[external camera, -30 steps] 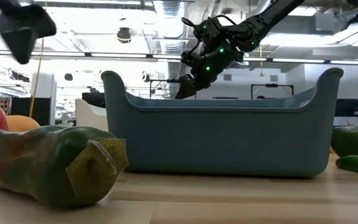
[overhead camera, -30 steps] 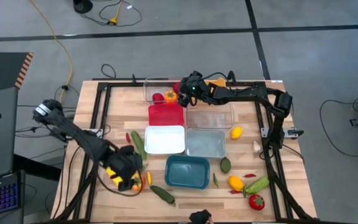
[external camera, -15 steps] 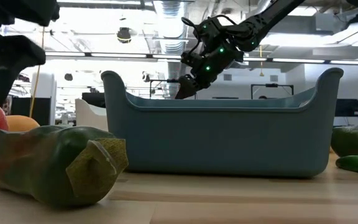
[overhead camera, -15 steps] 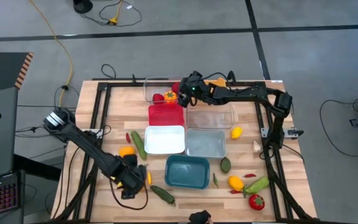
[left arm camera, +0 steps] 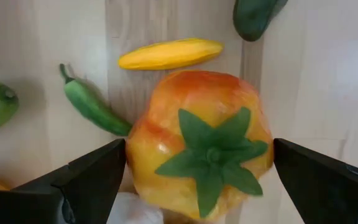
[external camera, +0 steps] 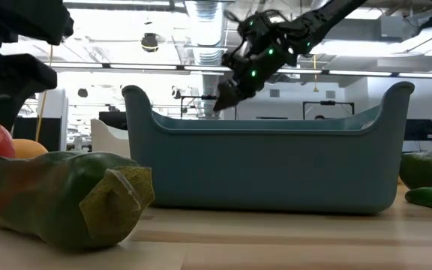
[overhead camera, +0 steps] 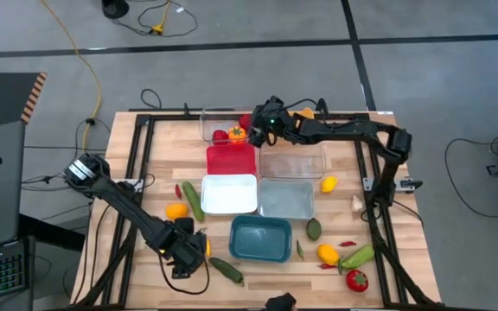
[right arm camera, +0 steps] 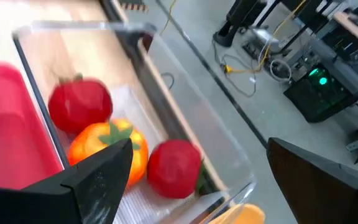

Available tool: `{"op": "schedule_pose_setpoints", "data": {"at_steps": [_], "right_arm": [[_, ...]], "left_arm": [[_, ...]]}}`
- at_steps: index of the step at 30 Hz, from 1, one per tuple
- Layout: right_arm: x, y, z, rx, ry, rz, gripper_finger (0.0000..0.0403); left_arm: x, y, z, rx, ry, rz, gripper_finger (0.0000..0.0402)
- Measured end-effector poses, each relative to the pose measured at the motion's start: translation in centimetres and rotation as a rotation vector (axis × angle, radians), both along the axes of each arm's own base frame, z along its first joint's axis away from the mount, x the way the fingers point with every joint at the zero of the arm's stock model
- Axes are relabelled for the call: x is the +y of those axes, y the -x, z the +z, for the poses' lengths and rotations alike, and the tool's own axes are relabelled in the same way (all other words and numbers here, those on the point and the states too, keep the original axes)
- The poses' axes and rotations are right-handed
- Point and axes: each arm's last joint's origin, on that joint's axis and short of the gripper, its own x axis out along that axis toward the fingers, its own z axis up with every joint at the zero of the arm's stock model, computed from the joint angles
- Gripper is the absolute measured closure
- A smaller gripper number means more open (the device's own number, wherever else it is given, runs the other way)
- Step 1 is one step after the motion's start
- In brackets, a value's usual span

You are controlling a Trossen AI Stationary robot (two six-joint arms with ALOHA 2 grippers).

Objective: Sort produce into baskets
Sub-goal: Put the orange tomato into the top transparent bin

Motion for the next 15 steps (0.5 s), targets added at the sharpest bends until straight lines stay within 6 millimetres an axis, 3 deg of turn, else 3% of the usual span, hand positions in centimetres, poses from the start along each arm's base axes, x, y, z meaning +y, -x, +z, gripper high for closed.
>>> {"op": "schedule_pose_setpoints", "data": {"at_steps": [7, 15], "right_arm": [[1.6, 1.8, 4.4, -0.073, 0.03, 0.019, 0.0005], [6.3, 5.3, 9.4, -0.076, 0.026, 0.114, 0.0005]], "left_arm": [[-0.1, -0.4, -0.7, 0.023, 0.0, -0.022, 0.0041], [0.1, -0.3, -0.2, 0.007, 0.01, 0.007, 0.0075]]}}
